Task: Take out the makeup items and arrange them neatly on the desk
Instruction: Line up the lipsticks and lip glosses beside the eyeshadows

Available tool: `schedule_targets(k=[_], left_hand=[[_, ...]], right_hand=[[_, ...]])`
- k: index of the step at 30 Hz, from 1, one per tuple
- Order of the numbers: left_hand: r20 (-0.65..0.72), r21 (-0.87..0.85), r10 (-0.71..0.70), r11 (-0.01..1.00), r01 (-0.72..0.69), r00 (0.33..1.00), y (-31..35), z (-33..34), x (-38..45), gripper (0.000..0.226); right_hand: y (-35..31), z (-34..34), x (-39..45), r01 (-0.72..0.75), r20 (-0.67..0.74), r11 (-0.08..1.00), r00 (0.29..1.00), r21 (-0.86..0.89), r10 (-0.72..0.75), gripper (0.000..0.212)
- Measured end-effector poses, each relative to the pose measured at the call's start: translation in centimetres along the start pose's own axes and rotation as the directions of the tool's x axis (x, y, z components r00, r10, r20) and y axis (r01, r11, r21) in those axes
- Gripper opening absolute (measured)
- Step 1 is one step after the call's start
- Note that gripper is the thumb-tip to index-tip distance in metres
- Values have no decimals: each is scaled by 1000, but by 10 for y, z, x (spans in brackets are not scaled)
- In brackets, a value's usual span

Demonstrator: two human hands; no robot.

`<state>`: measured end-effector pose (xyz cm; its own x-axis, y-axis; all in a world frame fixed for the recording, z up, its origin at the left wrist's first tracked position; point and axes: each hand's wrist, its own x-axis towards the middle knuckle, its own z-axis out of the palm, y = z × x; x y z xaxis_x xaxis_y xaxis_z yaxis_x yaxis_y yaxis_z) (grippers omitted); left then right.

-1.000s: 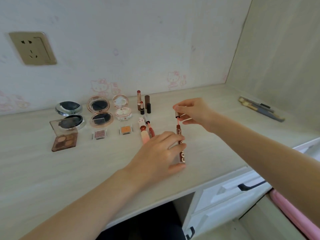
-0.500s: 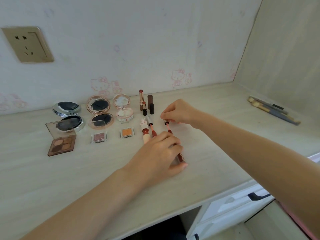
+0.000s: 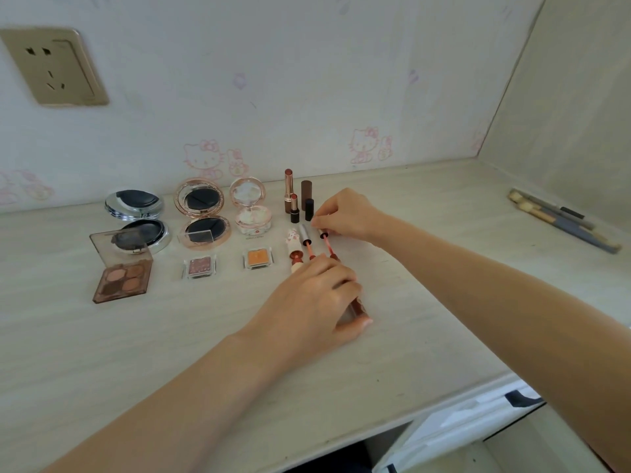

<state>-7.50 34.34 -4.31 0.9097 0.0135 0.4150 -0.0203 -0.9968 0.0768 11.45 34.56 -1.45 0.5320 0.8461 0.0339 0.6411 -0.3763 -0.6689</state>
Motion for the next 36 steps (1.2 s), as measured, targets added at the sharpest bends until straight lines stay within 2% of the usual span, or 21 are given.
schedule_targets(k=[11,22,26,30,36], left_hand=[[-55,-39,-5,999,2,998,-3,3,-3,38],[-26,-112,-37,993,34,999,-4,2,-5,42],[-26,-115,-37,993,34,999,-5,4,-5,46],[-46,-140,-45,989,38,998,-4,6,-4,46],[-86,-191,-95,979,77,992,-5,4,9,27]], right_hand=[[2,6,2,24,-2,997,1000,-78,-24,18],[1,-3,-9,20,32,997,999,-74,-18,22],[4,-14,-21,69,57,981,997,-184,-59,33],[12,-24,-40,103,47,962,994,-253,-94,33],[33,-43,-80,142,39,902,990,-408,-139,37]])
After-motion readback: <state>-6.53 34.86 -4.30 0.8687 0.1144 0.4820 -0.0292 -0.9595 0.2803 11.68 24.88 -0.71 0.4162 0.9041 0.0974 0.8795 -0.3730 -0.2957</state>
